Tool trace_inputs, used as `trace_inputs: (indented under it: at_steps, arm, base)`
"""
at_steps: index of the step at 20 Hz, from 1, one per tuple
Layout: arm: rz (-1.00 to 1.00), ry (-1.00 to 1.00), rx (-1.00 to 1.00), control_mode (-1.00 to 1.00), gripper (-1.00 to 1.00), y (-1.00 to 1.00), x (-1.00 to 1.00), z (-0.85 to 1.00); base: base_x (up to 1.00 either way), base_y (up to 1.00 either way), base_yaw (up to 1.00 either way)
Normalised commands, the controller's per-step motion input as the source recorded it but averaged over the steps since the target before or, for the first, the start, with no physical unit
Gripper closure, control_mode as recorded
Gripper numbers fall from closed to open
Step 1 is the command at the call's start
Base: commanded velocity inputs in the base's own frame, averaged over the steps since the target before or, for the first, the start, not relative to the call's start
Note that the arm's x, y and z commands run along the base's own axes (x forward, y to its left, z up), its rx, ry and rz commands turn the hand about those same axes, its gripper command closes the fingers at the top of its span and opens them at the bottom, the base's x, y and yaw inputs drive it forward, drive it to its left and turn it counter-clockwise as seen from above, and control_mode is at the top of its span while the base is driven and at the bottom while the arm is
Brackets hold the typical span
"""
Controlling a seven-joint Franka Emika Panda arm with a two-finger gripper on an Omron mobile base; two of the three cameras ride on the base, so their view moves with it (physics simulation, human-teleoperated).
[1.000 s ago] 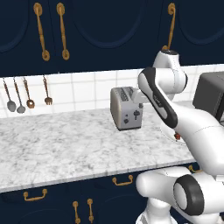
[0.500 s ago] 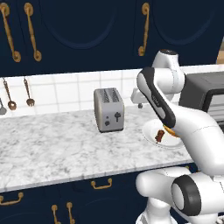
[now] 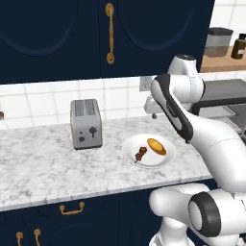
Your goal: Pick up the kebab skewer and baguette bread, and place them inside the toaster oven. Close the toaster oven door and start by setting the timer.
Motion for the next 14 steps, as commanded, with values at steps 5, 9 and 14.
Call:
trace_inputs:
  at_steps: [5,9,14]
  arm:
    - [0.00,0.00,0.00,1.00,-1.00,0.00,0.00,0.00]
    - [0.00,0.00,0.00,1.00,-1.00,0.00,0.00,0.00]
    - [0.00,0.00,0.00,1.00,-1.00,0.00,0.00,0.00]
  base:
    - [0.00,-0.60,0.00]
    - [0.00,-0.43,0.00]
    - [0.00,-0.21,0.00]
